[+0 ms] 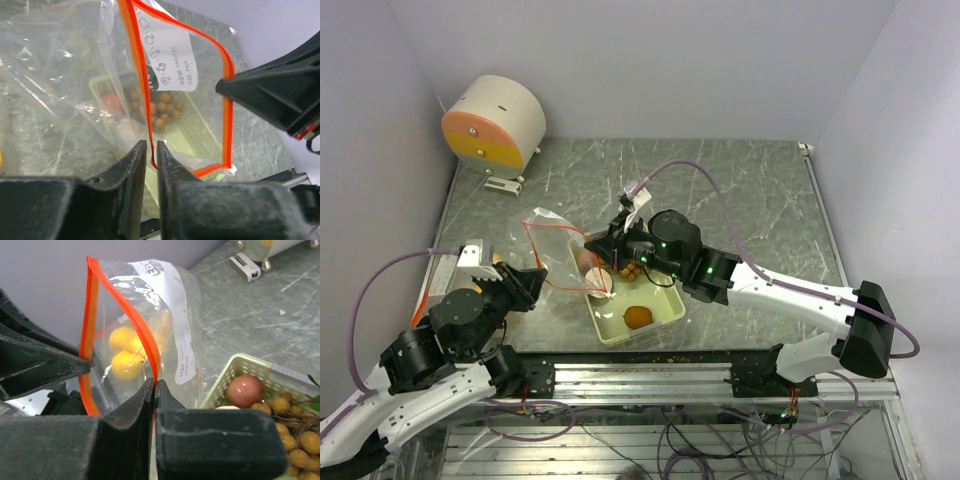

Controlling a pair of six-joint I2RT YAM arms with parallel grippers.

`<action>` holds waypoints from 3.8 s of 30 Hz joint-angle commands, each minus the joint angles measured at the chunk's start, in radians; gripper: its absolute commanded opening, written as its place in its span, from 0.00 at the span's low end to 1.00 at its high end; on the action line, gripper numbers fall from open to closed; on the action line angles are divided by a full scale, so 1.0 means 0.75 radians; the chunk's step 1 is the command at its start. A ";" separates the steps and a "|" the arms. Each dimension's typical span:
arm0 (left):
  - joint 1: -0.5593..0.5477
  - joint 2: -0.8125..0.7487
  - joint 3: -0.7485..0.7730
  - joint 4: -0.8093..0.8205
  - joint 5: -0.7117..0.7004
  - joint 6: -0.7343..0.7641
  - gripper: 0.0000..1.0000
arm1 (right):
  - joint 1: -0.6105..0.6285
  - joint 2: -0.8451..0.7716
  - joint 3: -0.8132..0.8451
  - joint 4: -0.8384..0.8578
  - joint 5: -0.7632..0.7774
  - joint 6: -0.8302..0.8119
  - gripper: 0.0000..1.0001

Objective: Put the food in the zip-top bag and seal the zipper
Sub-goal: Open the zipper of the food storage bag, then pick up the fake fruit from the bin.

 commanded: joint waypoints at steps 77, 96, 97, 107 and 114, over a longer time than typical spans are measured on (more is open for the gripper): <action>-0.002 0.354 0.171 -0.327 -0.210 -0.204 0.07 | -0.405 0.416 0.089 -0.210 0.283 0.101 0.67; -0.003 0.305 0.187 -0.355 -0.200 -0.204 0.07 | -0.378 0.765 0.172 -0.128 0.325 0.156 0.55; -0.003 0.309 0.189 -0.358 -0.201 -0.202 0.07 | -0.371 0.778 0.175 -0.127 0.347 0.152 0.52; -0.003 0.336 0.169 -0.315 -0.206 -0.188 0.07 | -0.276 0.575 0.132 -0.168 0.525 0.068 0.00; -0.002 0.398 0.177 -0.288 -0.200 -0.180 0.07 | -0.269 0.226 -0.031 -0.094 0.365 -0.005 0.00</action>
